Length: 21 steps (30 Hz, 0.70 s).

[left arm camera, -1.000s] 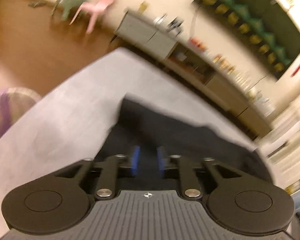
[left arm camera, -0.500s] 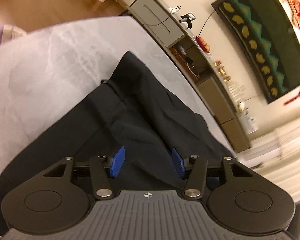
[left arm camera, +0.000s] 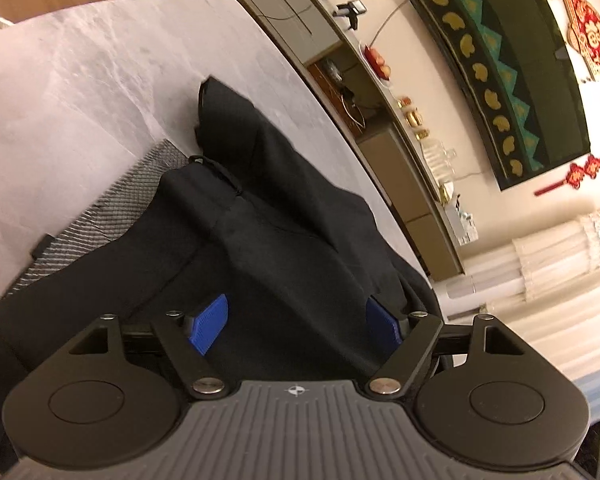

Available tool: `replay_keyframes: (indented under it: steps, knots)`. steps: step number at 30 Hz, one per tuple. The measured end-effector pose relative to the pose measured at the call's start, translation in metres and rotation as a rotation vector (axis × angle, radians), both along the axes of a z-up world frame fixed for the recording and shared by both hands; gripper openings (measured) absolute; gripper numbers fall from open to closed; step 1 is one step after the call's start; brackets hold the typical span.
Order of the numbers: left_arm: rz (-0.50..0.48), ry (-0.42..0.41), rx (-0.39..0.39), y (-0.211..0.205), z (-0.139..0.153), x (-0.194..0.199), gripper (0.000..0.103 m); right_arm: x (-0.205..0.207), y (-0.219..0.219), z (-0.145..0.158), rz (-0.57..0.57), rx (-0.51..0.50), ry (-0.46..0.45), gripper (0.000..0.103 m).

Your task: Fold clothes

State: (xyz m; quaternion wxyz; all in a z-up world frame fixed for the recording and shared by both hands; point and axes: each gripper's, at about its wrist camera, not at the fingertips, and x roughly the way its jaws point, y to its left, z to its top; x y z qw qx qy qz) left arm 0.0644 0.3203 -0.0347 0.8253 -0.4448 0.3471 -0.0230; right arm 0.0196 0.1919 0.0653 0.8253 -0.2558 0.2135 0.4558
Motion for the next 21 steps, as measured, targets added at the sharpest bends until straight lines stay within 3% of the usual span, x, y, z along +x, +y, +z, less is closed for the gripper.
replay_keyframes:
  steps: [1,2,3,6,8,10,13,14,15,17,19,21]
  knots:
    - [-0.006,0.000,0.004,-0.003,-0.001,0.002,0.048,-0.002,-0.003,0.000,-0.010,0.003,-0.010,0.002]
    - [-0.013,-0.001,0.007,-0.005,-0.003,0.005,0.011,-0.004,-0.005,0.000,-0.020,0.006,-0.021,0.002]
    - [-0.017,-0.005,0.011,-0.006,-0.004,0.007,0.005,-0.007,-0.008,0.000,-0.030,0.008,-0.031,0.002]
    - [-0.027,-0.074,0.056,-0.005,0.010,0.016,0.000,-0.013,-0.016,0.001,-0.059,0.017,-0.062,0.002]
    - [-0.012,-0.199,0.094,-0.003,0.045,0.022,0.000,-0.018,-0.022,0.001,-0.079,0.022,-0.083,0.002]
    - [-0.015,-0.400,0.099,-0.005,0.100,0.013,0.000,-0.022,-0.026,-0.002,-0.095,0.004,-0.094,0.002]
    - [-0.050,-0.799,0.103,-0.012,0.191,-0.040,0.000,-0.029,-0.032,-0.009,-0.115,-0.038,-0.104,0.002]
    - [-0.044,-0.823,0.113,-0.012,0.204,-0.058,0.000,-0.031,-0.034,-0.011,-0.122,-0.051,-0.107,0.002]
    - [-0.030,-0.811,0.118,-0.011,0.211,-0.074,0.000,-0.033,-0.036,-0.014,-0.129,-0.065,-0.110,0.002]
    - [-0.007,-0.639,0.117,-0.011,0.190,-0.086,0.000,-0.037,-0.040,-0.018,-0.143,-0.093,-0.117,0.002]
    - [-0.030,-0.427,0.076,-0.012,0.146,-0.083,0.000,-0.041,-0.044,-0.023,-0.157,-0.121,-0.123,0.002]
    - [-0.040,-0.253,-0.026,-0.011,0.096,-0.080,0.000,-0.045,-0.048,-0.028,-0.171,-0.149,-0.130,0.002]
